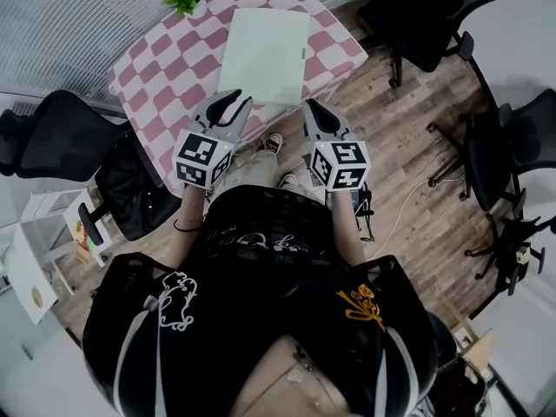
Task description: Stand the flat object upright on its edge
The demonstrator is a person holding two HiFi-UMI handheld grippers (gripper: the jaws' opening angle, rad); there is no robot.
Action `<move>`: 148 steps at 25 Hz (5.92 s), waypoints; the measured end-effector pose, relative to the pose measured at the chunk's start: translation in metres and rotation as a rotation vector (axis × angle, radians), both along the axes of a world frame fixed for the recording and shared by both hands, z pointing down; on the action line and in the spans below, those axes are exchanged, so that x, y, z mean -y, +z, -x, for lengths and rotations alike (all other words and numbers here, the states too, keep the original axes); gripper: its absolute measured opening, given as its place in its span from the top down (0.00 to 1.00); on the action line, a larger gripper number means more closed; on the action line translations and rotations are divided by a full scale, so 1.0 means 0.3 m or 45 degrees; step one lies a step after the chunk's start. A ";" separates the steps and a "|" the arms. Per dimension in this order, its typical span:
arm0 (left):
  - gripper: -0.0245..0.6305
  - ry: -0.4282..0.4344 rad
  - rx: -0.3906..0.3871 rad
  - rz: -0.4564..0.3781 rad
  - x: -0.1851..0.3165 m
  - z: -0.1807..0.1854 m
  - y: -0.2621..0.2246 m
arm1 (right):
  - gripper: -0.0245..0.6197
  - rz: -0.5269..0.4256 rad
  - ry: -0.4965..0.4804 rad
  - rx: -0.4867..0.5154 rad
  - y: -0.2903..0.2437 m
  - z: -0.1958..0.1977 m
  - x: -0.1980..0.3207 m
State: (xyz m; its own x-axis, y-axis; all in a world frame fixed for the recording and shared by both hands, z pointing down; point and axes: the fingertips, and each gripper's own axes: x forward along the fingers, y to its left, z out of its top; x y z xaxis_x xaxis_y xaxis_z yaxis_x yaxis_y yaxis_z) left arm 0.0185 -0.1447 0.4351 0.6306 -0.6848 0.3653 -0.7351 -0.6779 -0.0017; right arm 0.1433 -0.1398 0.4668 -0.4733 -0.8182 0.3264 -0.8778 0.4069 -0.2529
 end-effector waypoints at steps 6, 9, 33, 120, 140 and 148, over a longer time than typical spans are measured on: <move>0.82 -0.020 -0.025 0.056 0.137 0.040 0.046 | 0.91 0.045 0.016 -0.020 0.049 -0.009 0.114; 0.82 -0.028 -0.037 0.104 0.206 0.064 0.091 | 0.91 0.060 0.016 -0.027 0.075 -0.013 0.181; 0.37 0.040 -0.165 0.707 0.675 0.224 0.611 | 0.55 0.589 0.005 0.091 0.527 -0.016 0.657; 0.48 0.010 0.217 -0.019 0.793 0.067 0.300 | 0.61 -0.102 0.150 -0.493 0.092 -0.113 0.682; 0.48 -0.022 0.186 -0.002 0.739 0.122 0.243 | 0.61 -0.098 0.160 -0.428 0.089 -0.123 0.702; 0.48 -0.052 0.160 0.005 0.672 0.144 0.253 | 0.61 -0.076 0.162 -0.392 0.105 -0.125 0.688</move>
State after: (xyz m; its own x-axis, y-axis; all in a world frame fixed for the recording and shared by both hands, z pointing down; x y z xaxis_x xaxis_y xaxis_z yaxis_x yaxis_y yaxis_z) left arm -0.0246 -0.3464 0.5110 0.5512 -0.7073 0.4425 -0.7564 -0.6475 -0.0927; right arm 0.1807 -0.3461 0.4982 -0.2530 -0.8862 0.3880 -0.9539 0.2955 0.0530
